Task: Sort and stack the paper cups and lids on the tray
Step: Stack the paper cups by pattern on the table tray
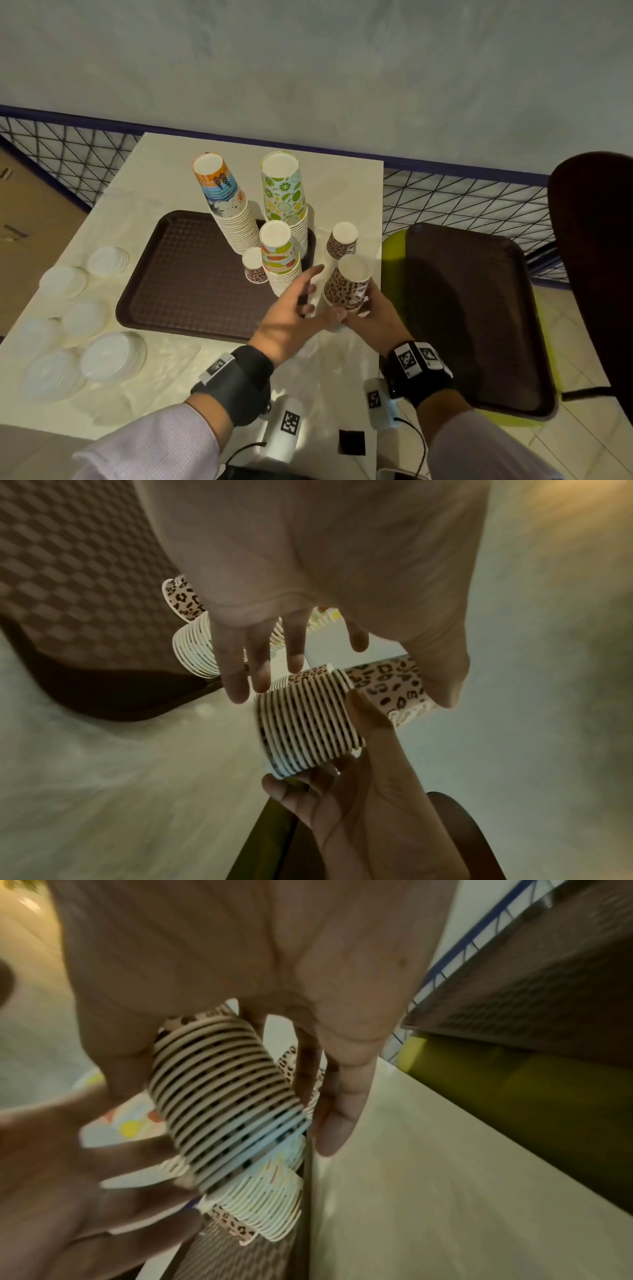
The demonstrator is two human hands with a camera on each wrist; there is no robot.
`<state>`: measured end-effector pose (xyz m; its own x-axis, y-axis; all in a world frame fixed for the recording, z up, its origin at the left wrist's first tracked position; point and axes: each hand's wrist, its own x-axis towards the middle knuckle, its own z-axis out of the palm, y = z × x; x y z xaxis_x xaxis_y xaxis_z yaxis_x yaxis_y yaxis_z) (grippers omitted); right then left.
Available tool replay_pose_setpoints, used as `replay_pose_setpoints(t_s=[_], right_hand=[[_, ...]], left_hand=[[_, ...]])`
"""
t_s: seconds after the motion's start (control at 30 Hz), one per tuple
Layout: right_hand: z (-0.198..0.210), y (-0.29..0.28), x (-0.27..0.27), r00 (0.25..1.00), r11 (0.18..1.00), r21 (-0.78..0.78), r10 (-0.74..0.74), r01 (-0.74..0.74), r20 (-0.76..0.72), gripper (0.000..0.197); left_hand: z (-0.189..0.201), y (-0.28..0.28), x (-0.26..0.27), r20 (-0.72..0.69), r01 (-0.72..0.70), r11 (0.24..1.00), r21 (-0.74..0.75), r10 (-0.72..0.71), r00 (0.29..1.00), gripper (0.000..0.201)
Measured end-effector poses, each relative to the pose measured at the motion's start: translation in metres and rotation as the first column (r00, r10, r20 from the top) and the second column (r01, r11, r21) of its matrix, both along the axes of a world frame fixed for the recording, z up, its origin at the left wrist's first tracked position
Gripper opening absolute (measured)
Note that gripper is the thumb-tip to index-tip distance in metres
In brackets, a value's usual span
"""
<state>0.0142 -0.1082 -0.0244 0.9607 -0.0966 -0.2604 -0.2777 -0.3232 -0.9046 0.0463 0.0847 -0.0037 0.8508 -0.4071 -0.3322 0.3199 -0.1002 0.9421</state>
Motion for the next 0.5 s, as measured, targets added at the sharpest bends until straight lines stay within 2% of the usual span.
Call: replay_pose_setpoints(t_s=[0.1, 0.23, 0.33, 0.4, 0.5], right_hand=[[0.014, 0.003, -0.006, 0.993, 0.993, 0.002, 0.121, -0.121, 0.014, 0.063], [0.026, 0.010, -0.003, 0.973, 0.972, -0.044, 0.230, -0.230, 0.004, 0.073], [0.038, 0.003, -0.001, 0.947, 0.947, -0.047, 0.316, -0.319, -0.064, 0.074], [0.045, -0.009, 0.003, 0.955, 0.958, -0.028, 0.282, -0.286, -0.095, 0.063], [0.047, -0.028, 0.018, 0.990, 0.991, -0.025, 0.127, -0.129, -0.058, 0.051]], left_hand=[[0.007, -0.006, 0.001, 0.020, 0.017, 0.999, -0.035, -0.016, 1.000, 0.084], [0.012, -0.006, -0.002, -0.011, 0.007, 0.998, -0.056, -0.008, 1.000, 0.054], [0.018, -0.002, -0.005, -0.037, -0.006, 0.994, -0.113, 0.002, 0.999, 0.044], [0.022, 0.004, -0.006, -0.057, -0.039, 0.988, -0.149, 0.031, 0.998, 0.040], [0.024, 0.017, -0.007, -0.077, -0.098, 0.986, -0.138, 0.088, 0.993, 0.045]])
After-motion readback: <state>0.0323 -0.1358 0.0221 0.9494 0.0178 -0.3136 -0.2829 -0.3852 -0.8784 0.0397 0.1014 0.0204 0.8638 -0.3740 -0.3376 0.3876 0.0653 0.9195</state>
